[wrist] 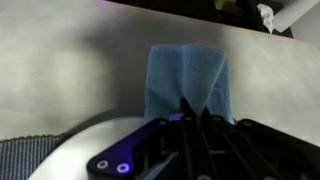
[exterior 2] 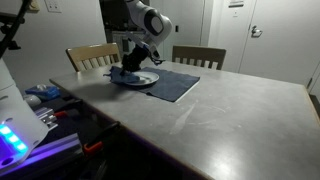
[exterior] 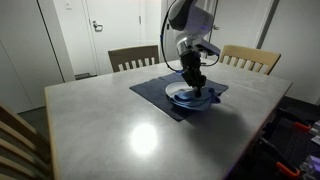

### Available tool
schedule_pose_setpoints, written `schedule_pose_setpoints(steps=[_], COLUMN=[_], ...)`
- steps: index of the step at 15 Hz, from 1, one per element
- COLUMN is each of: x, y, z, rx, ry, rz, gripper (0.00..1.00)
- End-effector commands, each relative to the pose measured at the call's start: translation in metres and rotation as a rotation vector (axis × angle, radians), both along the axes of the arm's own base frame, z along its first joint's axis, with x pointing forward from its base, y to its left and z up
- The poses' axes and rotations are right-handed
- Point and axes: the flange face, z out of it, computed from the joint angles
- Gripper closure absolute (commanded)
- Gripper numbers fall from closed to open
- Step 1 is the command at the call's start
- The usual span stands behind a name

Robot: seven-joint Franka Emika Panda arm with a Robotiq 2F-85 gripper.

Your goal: Use the blue towel to wipe the white plate

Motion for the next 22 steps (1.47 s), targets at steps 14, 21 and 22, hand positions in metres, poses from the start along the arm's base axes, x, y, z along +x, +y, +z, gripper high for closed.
schedule_pose_setpoints(steps=[14, 21, 22], x=[-0.01, -0.004, -0.001], y=[-0.082, -0.09, -0.089], z=[-0.035, -0.006, -0.002], rx=[-0.199, -0.366, -0.386], ry=[0.127, -0.051, -0.082], rz=[-0.602, -0.714, -0.715], gripper=[0.98, 0.98, 0.98])
